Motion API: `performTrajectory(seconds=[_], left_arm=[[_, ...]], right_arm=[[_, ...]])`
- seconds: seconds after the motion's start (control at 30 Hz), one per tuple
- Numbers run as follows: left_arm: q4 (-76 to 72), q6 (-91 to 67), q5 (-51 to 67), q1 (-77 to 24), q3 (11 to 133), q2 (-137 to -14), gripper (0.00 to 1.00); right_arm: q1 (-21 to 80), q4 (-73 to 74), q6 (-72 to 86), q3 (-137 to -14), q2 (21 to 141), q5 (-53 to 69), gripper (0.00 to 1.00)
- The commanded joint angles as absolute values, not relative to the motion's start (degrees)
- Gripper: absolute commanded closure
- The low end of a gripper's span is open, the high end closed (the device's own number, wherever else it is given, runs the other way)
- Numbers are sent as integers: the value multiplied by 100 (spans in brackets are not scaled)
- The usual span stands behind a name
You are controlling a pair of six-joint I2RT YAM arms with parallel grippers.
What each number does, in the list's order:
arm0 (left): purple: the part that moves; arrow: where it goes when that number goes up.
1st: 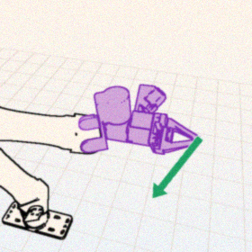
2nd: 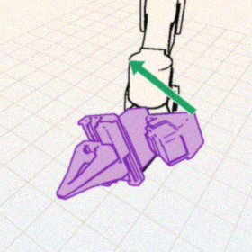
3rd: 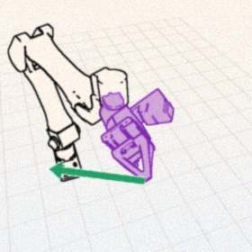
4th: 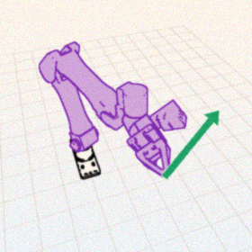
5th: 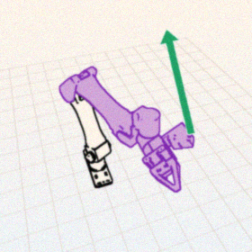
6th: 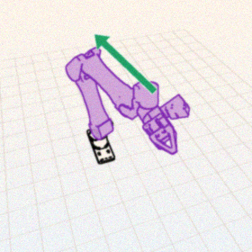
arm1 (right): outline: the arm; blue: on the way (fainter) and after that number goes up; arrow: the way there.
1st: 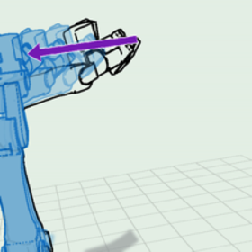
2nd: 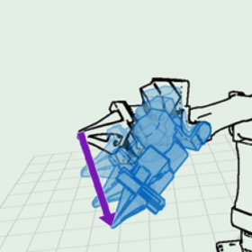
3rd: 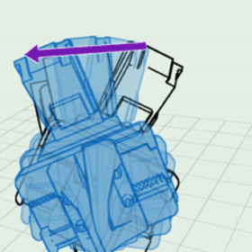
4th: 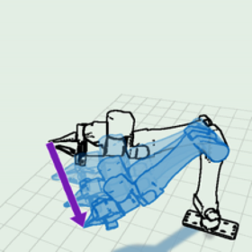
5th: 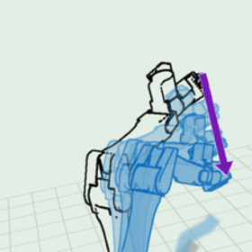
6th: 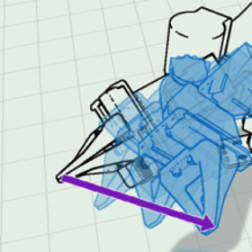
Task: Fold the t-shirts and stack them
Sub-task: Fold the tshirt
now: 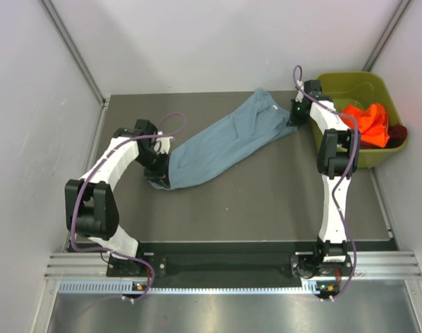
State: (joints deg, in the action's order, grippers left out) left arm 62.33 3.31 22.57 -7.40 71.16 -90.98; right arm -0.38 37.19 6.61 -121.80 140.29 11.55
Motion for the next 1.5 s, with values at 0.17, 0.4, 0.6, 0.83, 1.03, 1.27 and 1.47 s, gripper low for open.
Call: performTrajectory(seconds=[0.17,0.4,0.6,0.83,1.03,1.27,1.47], left_arm=[[6504,563,3022,-2072,7295,-9158,100],[6268,282,3558,-2979,7172,-9457,100],[6144,220,3709,-3612,7154,-9747,100],[6038,272,3490,-4367,7707,-10264,100],[6117,325,3402,-4825,8463,-10792,100],[6056,378,3129,-5414,8955,-10995,100],[6021,439,2901,-5756,9079,-10951,100]], right_arm=[[-44,3235,598,-12884,14352,853,100],[219,3085,703,-13174,14467,861,100],[369,2883,809,-13517,14598,905,100],[518,2672,931,-13834,14748,879,100],[685,2610,976,-13957,14889,835,100],[677,2847,686,-13659,14608,476,100],[422,2892,449,-13482,14256,80,100]])
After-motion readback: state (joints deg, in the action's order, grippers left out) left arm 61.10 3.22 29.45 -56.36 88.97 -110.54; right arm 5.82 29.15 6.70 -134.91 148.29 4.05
